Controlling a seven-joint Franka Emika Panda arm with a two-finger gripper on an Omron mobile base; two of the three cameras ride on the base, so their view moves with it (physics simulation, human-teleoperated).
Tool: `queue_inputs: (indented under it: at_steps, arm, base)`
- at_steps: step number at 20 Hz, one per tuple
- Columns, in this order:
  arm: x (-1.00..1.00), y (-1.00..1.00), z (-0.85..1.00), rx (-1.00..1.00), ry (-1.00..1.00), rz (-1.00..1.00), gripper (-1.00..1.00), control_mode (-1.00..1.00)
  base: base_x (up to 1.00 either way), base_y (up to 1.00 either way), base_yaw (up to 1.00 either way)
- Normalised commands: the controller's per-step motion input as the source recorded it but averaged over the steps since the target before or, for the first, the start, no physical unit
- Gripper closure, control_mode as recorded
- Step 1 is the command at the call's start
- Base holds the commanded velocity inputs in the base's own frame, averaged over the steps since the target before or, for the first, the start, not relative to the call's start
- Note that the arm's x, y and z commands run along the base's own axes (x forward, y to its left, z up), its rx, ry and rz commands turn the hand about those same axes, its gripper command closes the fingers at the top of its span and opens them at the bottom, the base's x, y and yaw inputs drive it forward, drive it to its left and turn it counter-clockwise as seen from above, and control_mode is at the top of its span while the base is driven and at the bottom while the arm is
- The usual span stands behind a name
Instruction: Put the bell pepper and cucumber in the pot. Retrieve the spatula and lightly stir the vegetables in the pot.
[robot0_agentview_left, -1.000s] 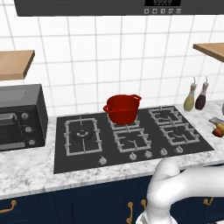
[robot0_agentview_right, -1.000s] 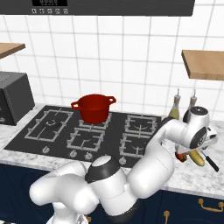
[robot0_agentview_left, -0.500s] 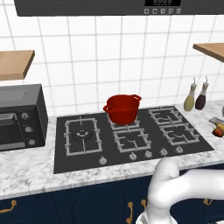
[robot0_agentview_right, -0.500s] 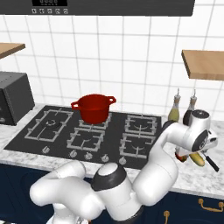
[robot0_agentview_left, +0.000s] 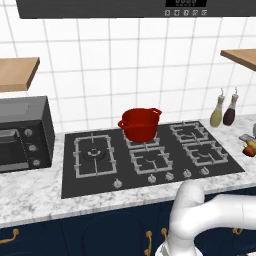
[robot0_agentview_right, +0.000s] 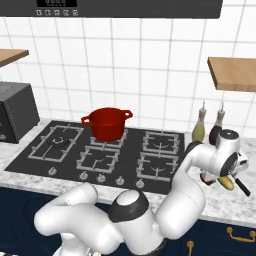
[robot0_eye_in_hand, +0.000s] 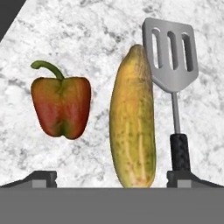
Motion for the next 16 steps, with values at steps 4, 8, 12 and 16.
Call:
queue_inputs:
  at_steps: [4, 8, 12, 16]
  arm:
    - [0.08, -0.09, -0.13, 0.00, 0.00, 0.02, -1.00, -1.00]
    - [0.08, -0.05, -0.09, 0.00, 0.00, 0.01, -1.00, -1.00]
    - [0.08, -0.02, -0.07, 0.00, 0.02, 0.01, -1.00, -1.00]
    - [0.08, -0.04, -0.08, 0.00, 0.04, 0.01, -1.00, -1.00]
  base:
    - [0.00, 0.00, 0.00]
    - [0.00, 0.00, 0.00]
    - [0.00, 0.00, 0.00]
    - [0.00, 0.00, 0.00]
